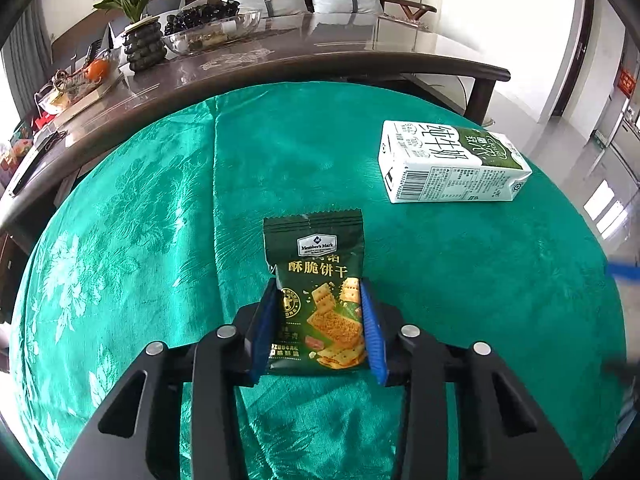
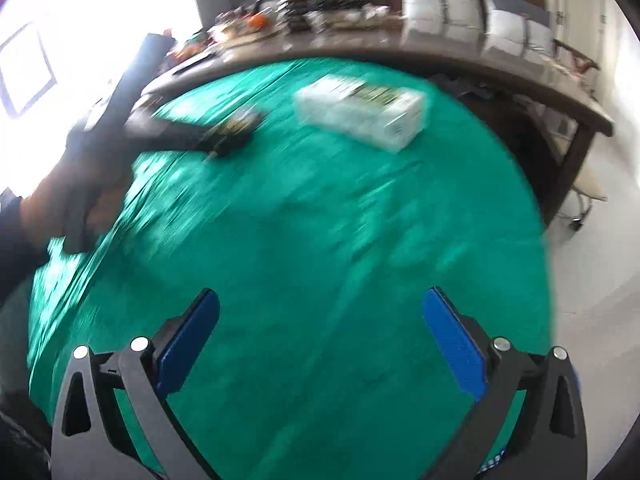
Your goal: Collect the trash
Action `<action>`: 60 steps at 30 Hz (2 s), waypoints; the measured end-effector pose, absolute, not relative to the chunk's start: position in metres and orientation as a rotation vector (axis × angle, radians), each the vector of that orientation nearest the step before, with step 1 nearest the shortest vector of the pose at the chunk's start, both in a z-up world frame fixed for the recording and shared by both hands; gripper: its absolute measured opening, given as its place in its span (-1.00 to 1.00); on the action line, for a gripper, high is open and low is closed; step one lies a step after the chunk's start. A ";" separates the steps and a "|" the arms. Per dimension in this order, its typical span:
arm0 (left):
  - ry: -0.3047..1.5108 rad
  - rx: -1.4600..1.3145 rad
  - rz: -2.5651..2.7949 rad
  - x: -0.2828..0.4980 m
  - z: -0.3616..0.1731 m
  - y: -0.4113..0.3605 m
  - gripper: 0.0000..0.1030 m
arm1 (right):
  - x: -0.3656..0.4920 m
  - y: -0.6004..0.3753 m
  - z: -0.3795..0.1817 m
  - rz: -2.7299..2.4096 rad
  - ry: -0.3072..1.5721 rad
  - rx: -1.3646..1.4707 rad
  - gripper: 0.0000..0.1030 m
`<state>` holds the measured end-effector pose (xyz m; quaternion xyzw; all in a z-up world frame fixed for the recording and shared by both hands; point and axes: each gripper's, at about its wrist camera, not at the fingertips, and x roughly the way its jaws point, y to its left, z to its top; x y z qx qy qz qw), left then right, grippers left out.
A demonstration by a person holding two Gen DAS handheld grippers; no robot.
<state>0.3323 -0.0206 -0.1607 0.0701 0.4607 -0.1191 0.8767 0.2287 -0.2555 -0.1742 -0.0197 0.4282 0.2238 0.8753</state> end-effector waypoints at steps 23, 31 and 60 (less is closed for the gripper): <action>0.944 -0.032 -0.282 0.238 -0.163 0.032 -0.28 | 0.395 -0.170 -0.173 0.655 0.997 -0.520 0.19; 0.940 -0.068 -0.243 0.218 -0.158 0.028 -0.28 | 0.301 -0.184 -0.163 0.520 1.002 -0.263 0.01; 0.942 -0.050 -0.102 0.177 -0.170 0.030 0.90 | 0.202 -0.169 -0.196 0.374 0.956 -0.140 0.91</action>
